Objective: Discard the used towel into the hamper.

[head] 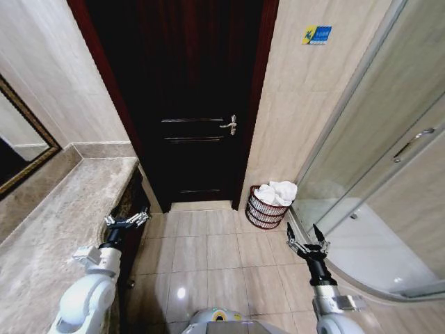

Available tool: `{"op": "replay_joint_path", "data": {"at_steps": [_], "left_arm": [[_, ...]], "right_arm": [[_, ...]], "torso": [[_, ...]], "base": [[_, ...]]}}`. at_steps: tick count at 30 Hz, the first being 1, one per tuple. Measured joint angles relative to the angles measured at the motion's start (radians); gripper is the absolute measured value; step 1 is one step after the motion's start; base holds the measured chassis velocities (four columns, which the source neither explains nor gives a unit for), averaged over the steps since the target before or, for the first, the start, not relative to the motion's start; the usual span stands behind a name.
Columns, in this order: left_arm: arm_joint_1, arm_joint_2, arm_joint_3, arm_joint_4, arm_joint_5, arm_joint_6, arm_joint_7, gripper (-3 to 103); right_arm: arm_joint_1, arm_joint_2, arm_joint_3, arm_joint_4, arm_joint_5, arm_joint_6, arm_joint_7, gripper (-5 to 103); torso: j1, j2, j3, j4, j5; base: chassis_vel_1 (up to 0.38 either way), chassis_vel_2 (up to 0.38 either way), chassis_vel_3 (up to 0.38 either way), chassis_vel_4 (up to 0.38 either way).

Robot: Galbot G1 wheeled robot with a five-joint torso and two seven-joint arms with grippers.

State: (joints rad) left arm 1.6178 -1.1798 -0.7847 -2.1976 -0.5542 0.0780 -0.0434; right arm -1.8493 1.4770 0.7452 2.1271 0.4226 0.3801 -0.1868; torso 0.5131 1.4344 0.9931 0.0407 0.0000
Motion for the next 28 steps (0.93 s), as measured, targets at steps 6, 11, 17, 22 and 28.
{"op": "replay_joint_path", "data": {"at_steps": [6,11,17,22,28], "left_arm": [[0.000,0.000,0.000,0.000,0.000,0.000,0.000,100],[0.000,0.000,0.000,0.000,0.000,0.000,0.000,100],[0.000,0.000,0.000,0.000,0.000,0.000,0.000,100],[0.000,0.000,0.000,0.000,0.000,0.000,0.000,100],[0.000,0.000,0.000,0.000,0.000,0.000,0.000,100]], "right_arm": [[0.000,0.000,0.000,0.000,0.000,0.000,0.000,100],[0.000,0.000,0.000,0.000,0.000,0.000,0.000,100],[0.000,0.000,0.000,0.000,0.000,0.000,0.000,100],[0.000,0.000,0.000,0.000,0.000,0.000,0.000,100],[0.000,0.000,0.000,0.000,0.000,0.000,0.000,100]], "torso": [[0.000,0.000,0.000,0.0000,0.0000],[0.000,0.000,0.000,0.0000,0.0000],[0.000,0.000,0.000,0.0000,0.0000],[0.000,0.000,0.000,0.0000,0.0000],[0.000,0.000,0.000,0.0000,0.0000]], "base": [[0.000,0.000,0.000,0.000],[0.000,0.000,0.000,0.000],[0.000,0.000,0.000,0.000],[0.000,0.000,0.000,0.000],[0.000,0.000,0.000,0.000]]}}
